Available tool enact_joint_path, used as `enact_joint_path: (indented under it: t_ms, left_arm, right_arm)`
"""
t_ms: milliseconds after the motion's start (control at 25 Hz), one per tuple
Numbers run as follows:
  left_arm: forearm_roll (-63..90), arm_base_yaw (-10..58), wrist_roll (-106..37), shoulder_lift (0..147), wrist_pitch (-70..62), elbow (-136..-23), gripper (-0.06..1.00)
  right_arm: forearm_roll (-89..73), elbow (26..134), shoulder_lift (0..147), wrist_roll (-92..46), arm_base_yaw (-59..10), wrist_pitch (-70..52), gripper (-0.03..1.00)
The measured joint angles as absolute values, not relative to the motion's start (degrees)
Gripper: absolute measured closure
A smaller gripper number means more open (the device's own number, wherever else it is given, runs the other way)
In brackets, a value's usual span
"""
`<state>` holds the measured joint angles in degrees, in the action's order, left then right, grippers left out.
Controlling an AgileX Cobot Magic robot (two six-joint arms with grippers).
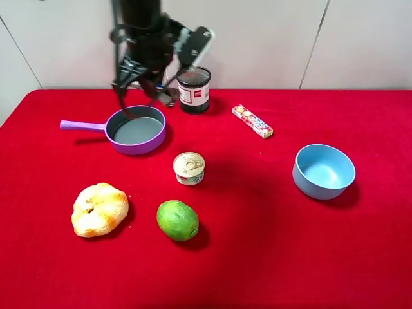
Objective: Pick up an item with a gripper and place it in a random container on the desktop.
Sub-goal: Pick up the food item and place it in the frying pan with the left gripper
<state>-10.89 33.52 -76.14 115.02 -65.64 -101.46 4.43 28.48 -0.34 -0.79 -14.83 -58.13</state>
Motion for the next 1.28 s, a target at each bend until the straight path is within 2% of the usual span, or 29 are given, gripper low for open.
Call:
enact_joint_path:
  t_ms: [280, 680, 1280]
  left_arm:
    - [-10.89, 28.61, -76.14, 107.94, -56.78, -88.74, 0.80]
    - [-10.52, 25.01, -76.14, 107.27, -42.58, -79.15, 0.80]
    - [-9.25, 23.74, -76.14, 116.72, -24.60, -76.72, 0.80]
  right_arm:
    - [4.43, 28.48, -0.34, -0.79, -14.83, -58.13, 0.27]
    - [4.43, 28.48, -0.34, -0.79, -14.83, -58.13, 0.27]
    - [4.43, 28.48, -0.34, -0.79, -14.83, -58.13, 0.27]
